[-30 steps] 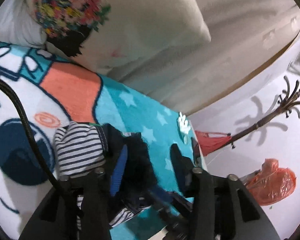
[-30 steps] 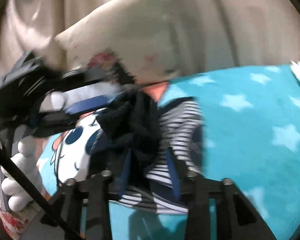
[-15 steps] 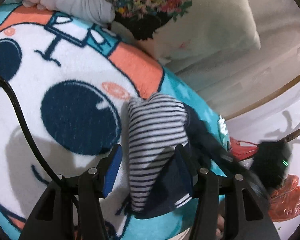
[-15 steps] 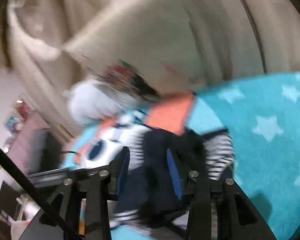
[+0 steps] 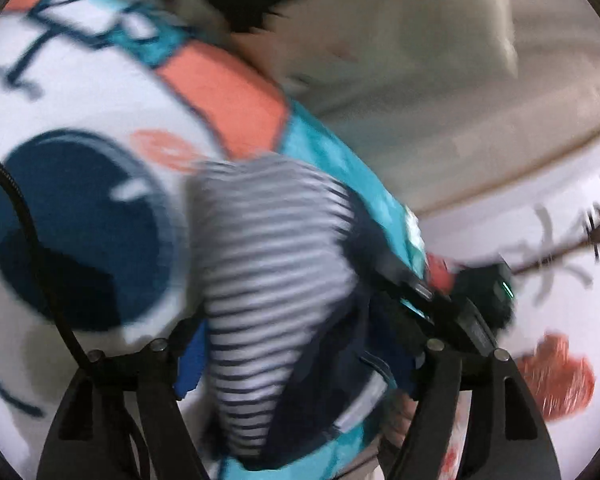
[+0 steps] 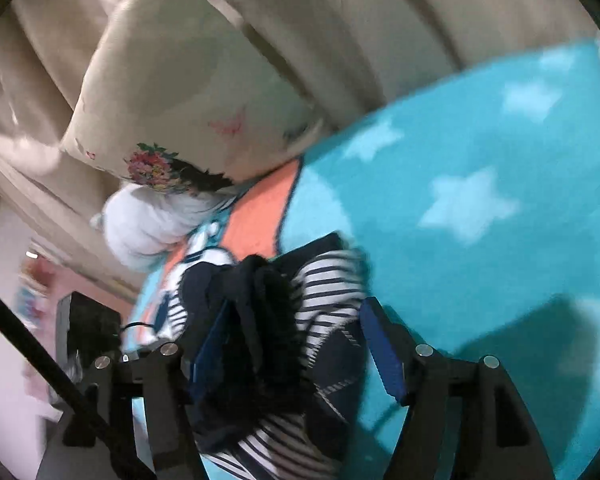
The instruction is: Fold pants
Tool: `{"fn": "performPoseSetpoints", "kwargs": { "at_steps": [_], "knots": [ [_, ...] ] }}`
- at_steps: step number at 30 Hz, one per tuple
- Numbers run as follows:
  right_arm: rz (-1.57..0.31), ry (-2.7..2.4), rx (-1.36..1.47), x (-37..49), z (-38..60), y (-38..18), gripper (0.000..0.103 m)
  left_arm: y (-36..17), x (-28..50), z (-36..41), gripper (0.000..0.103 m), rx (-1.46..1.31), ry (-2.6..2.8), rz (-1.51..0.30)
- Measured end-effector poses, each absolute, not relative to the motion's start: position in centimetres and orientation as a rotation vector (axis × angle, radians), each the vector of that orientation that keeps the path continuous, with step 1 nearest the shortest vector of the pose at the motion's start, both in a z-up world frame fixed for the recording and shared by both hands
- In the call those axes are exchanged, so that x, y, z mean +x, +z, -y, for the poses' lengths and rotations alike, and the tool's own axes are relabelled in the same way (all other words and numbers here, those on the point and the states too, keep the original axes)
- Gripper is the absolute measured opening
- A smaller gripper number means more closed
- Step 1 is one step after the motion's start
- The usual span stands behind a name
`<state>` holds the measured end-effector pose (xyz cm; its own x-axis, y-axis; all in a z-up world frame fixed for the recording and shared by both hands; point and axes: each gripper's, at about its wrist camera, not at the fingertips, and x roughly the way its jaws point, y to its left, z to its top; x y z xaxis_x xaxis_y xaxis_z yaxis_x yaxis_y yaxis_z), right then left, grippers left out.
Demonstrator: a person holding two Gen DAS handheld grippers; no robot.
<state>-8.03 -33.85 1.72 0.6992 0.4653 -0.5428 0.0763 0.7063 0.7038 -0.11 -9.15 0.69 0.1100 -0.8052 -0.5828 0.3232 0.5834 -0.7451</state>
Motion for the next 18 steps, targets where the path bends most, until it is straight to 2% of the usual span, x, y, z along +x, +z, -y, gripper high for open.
{"fn": "performPoseSetpoints", "kwargs": {
  "at_steps": [2,3,4,5,11,12,13,15,16,18],
  "knots": [
    [-0.769,0.256,0.793,-7.6,33.7,1.3,0.055,1.4,-0.7,10.1,0.055,-0.436,-0.873,-1.172],
    [-0.774,0.270,0.813,-7.5,33.8,1.3,0.038,1.6,-0.7,10.2,0.042,-0.419,-0.864,-1.169],
    [-0.767,0.288,0.830,-7.5,33.8,1.6,0.029,1.8,-0.6,10.2,0.038,-0.416,-0.859,-1.166],
    [-0.760,0.296,0.831,-7.5,33.8,2.0,0.027,2.1,-0.5,10.1,0.037,-0.426,-0.856,-1.159],
    [-0.661,0.307,0.754,-5.7,33.2,6.9,0.024,6.4,2.0,10.6,0.036,-0.376,-0.785,-1.066],
    [-0.650,0.296,0.743,-5.4,33.5,7.4,0.024,6.6,2.7,11.1,0.040,-0.358,-0.772,-1.066],
    [-0.647,0.280,0.731,-4.8,33.5,7.6,0.026,6.4,3.3,11.6,0.045,-0.335,-0.761,-1.076],
    [-0.668,0.227,0.673,-3.6,33.2,7.2,0.031,4.7,4.0,12.5,0.046,-0.275,-0.706,-1.117],
    [-0.705,0.177,0.626,-2.9,32.9,6.5,0.036,3.7,4.0,12.5,0.046,-0.248,-0.685,-1.139],
    [-0.820,0.080,0.557,-1.8,32.5,4.3,0.039,1.2,3.7,12.3,0.046,-0.250,-0.662,-1.197]
  ]
}}
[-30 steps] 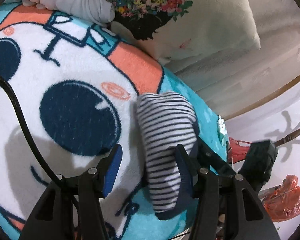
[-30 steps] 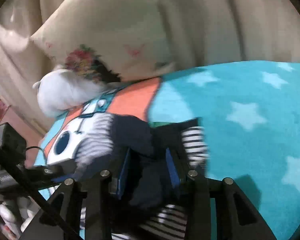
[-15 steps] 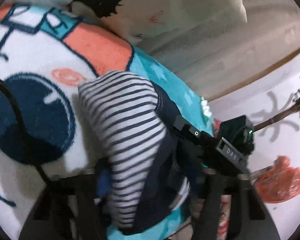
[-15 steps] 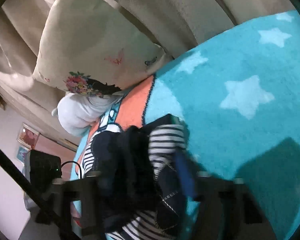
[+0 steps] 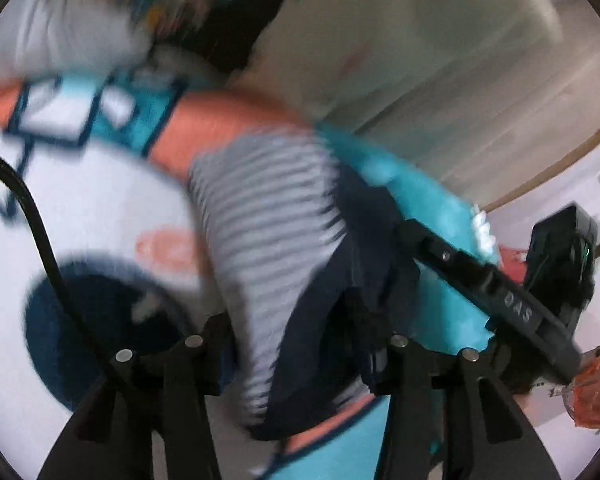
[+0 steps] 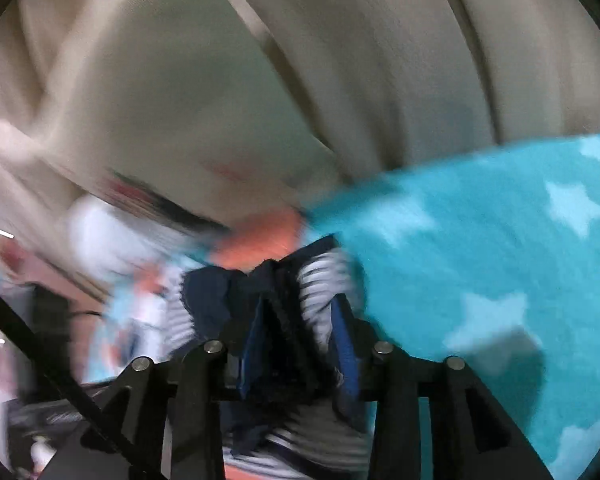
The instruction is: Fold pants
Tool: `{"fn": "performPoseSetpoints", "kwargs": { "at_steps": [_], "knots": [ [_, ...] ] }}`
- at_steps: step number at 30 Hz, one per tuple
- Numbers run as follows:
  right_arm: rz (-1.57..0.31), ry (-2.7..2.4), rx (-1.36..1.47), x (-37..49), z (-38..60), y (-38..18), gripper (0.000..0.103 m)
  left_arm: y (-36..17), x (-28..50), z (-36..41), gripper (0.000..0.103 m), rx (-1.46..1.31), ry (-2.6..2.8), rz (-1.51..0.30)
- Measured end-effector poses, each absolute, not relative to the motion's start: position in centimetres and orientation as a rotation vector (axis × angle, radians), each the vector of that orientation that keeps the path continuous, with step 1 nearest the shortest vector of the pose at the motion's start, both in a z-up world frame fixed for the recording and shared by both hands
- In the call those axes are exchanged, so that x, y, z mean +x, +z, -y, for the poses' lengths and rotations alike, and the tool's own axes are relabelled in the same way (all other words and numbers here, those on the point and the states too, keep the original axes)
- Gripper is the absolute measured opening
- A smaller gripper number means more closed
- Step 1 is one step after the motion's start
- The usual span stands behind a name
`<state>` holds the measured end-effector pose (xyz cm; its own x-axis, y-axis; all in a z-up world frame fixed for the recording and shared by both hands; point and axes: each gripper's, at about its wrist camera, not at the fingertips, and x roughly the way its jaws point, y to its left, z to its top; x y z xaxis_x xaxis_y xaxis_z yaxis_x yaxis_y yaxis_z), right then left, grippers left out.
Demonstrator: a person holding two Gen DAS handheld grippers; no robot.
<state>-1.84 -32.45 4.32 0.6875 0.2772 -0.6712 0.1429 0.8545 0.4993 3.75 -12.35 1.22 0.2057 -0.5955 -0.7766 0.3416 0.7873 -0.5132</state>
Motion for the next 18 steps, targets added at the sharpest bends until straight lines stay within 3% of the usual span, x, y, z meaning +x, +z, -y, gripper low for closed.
{"fn": "performPoseSetpoints", "kwargs": {
  "at_steps": [3,7,10,17,18],
  "knots": [
    [-0.786,0.069,0.572,-3.6,32.7,4.3,0.040,1.6,2.3,10.3,0.046,-0.313,-0.700,-1.171],
    [-0.639,0.075,0.503,-5.9,31.5,9.0,0.040,3.6,0.9,7.6,0.049,-0.330,-0.674,-1.088],
    [-0.641,0.256,0.544,-4.5,29.5,10.7,0.040,4.8,-0.7,5.4,0.051,-0.315,-0.619,-1.029],
    [-0.878,0.475,0.772,4.4,26.6,4.8,0.040,5.5,-2.7,4.1,0.051,-0.279,-0.574,-0.992],
    [-0.869,0.408,0.784,5.0,27.4,3.9,0.036,5.5,-2.8,3.8,0.052,-0.280,-0.572,-0.989]
  ]
}}
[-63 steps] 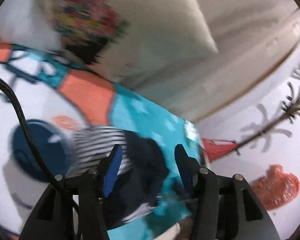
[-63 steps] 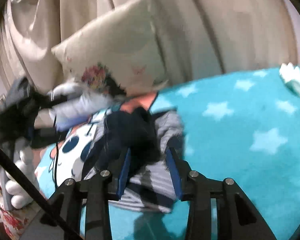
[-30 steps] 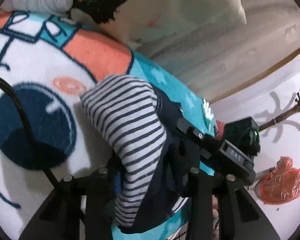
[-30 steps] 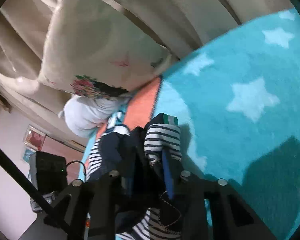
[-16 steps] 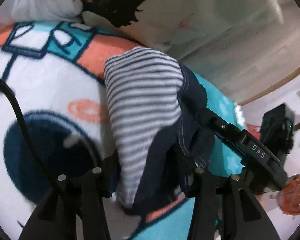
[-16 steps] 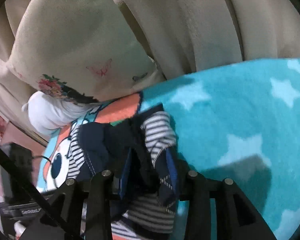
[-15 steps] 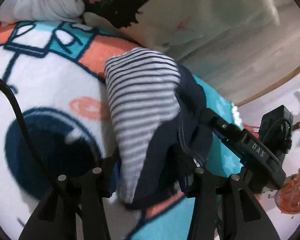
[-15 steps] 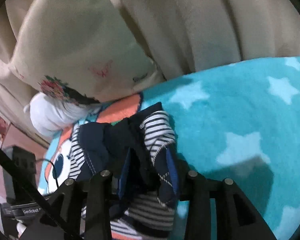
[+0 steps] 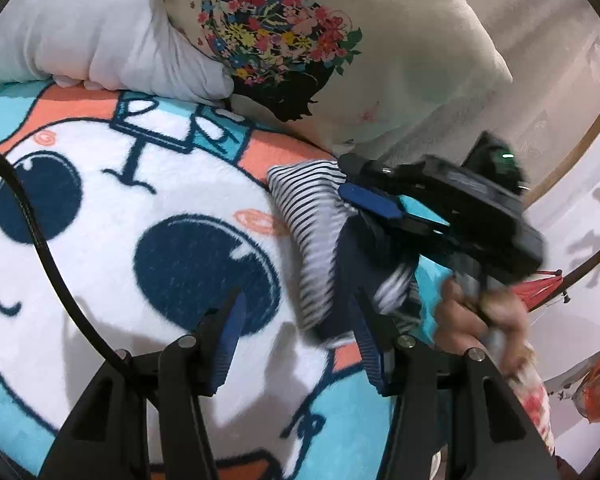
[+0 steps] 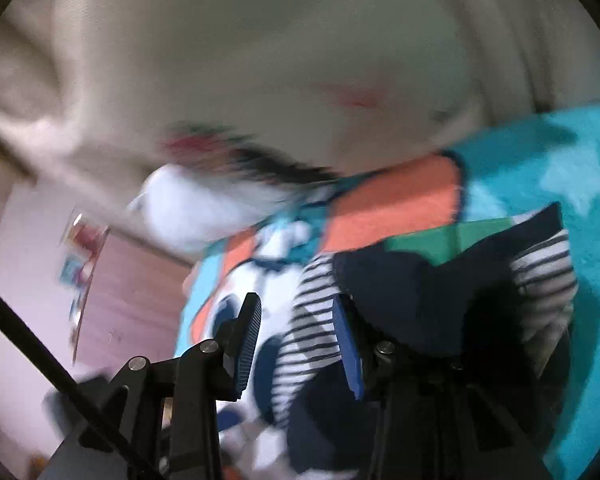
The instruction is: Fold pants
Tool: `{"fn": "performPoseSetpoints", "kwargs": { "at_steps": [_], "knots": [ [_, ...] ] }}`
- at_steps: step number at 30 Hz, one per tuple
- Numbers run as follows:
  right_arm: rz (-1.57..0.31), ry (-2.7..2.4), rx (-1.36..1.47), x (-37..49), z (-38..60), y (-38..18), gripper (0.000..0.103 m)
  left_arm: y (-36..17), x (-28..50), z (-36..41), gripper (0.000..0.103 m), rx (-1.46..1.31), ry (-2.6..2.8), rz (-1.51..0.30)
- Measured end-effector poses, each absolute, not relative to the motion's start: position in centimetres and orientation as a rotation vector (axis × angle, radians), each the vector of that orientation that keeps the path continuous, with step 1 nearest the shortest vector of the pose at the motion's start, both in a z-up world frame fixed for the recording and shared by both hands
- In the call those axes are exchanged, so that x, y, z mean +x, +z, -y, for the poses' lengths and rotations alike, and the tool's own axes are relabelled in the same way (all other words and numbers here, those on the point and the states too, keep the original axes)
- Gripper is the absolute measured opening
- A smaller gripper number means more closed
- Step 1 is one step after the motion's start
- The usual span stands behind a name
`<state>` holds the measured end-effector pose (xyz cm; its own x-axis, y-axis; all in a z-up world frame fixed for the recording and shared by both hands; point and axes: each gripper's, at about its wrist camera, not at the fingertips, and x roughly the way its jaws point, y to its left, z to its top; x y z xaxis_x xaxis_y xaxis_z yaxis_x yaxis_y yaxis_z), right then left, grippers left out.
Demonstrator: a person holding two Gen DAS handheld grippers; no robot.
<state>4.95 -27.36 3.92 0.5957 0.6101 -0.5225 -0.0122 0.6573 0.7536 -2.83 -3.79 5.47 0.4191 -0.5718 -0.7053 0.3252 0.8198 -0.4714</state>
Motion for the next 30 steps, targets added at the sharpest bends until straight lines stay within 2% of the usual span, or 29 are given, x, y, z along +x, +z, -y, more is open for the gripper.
{"fn": "performPoseSetpoints", "kwargs": {
  "at_steps": [1,4,5,7,9,12,16,21,24,26,28,30],
  "knots": [
    [-0.850,0.363,0.773,5.1,27.9,3.7,0.027,5.5,-3.0,3.5,0.053,-0.282,-0.568,-0.985],
    [-0.788,0.223,0.710,3.9,29.2,4.7,0.026,5.5,-3.5,3.1,0.056,-0.283,-0.560,-0.974],
    [-0.761,0.213,0.706,2.8,29.6,5.5,0.027,5.3,-3.4,3.0,0.056,-0.284,-0.557,-0.971],
    [-0.719,0.208,0.705,1.2,30.0,6.7,0.039,5.3,-3.5,2.9,0.056,-0.288,-0.559,-0.968],
    [-0.678,0.191,0.693,-0.8,30.4,7.8,0.045,5.1,-3.5,3.1,0.056,-0.286,-0.563,-0.966],
    [-0.693,0.197,0.650,-2.0,30.7,7.5,0.045,5.4,-3.8,3.7,0.056,-0.257,-0.561,-0.958],
    [-0.801,0.109,0.547,-2.7,30.4,4.4,0.044,6.2,-4.4,4.2,0.059,-0.217,-0.552,-0.931],
    [-0.731,0.025,0.602,-5.8,32.1,5.2,0.048,7.7,-5.8,4.2,0.064,-0.150,-0.484,-0.839],
    [-0.674,-0.022,0.554,-8.7,31.8,6.3,0.053,8.8,-7.0,4.6,0.073,-0.093,-0.402,-0.746],
    [-0.648,-0.035,0.521,-10.4,31.6,6.7,0.054,9.6,-8.1,4.8,0.079,-0.047,-0.312,-0.651],
    [-0.629,-0.050,0.500,-11.5,30.9,7.2,0.058,10.3,-9.1,5.1,0.091,0.001,-0.231,-0.575],
    [-0.609,-0.065,0.488,-13.0,30.5,7.5,0.059,11.1,-10.1,5.3,0.097,0.047,-0.144,-0.505]
  ]
}}
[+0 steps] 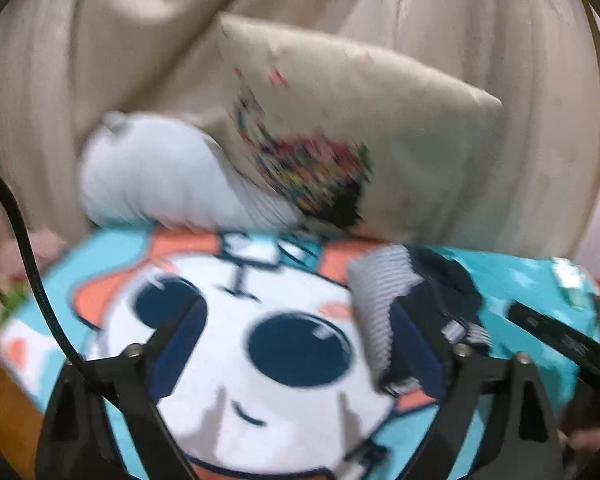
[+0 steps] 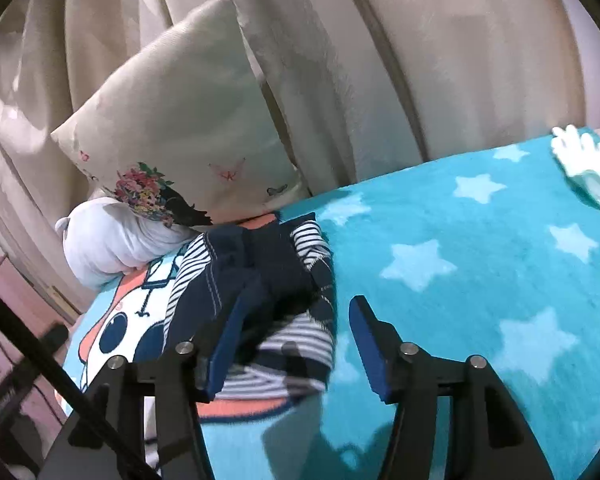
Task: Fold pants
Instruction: 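Release the bundle and pull both grippers back from it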
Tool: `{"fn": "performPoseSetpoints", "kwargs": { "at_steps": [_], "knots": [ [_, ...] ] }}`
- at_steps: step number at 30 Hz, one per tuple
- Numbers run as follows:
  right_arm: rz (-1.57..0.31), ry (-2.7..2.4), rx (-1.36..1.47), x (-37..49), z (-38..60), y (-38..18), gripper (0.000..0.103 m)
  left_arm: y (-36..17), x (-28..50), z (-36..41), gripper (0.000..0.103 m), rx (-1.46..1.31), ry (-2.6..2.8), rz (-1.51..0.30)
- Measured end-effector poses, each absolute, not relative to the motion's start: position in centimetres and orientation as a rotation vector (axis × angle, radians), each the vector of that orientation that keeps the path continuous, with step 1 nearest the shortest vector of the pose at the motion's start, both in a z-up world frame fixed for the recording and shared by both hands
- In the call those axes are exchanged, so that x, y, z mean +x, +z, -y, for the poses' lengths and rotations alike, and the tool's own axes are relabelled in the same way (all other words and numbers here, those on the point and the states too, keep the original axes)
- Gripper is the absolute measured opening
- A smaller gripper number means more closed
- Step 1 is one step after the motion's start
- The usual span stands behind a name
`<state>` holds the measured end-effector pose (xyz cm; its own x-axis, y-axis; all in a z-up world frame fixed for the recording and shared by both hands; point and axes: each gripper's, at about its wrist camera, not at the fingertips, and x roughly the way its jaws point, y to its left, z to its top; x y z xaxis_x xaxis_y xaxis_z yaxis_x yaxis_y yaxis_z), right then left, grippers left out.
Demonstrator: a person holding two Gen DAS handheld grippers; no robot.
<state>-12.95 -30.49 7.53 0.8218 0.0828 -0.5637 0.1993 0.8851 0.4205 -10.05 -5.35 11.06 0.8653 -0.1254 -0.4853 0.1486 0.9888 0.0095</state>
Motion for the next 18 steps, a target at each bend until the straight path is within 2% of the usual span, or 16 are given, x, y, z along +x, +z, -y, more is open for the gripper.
{"fn": "performPoseSetpoints", "kwargs": {
  "at_steps": [4,7,9,18],
  "knots": [
    [-0.604,-0.058,0.476,-14.2,29.6,8.1,0.063,11.5,-10.9,5.4,0.103,0.086,-0.049,-0.458],
    [-0.623,-0.046,0.433,-14.3,28.1,8.1,0.067,10.9,-10.4,5.3,0.103,0.055,-0.092,-0.512],
    [-0.640,-0.051,0.390,-14.2,27.3,7.7,0.067,10.0,-10.1,5.4,0.103,0.039,-0.125,-0.578],
    [-0.704,-0.064,0.306,-14.0,25.5,6.3,0.067,7.4,-10.0,6.5,0.103,0.086,-0.146,-0.672]
  ]
}}
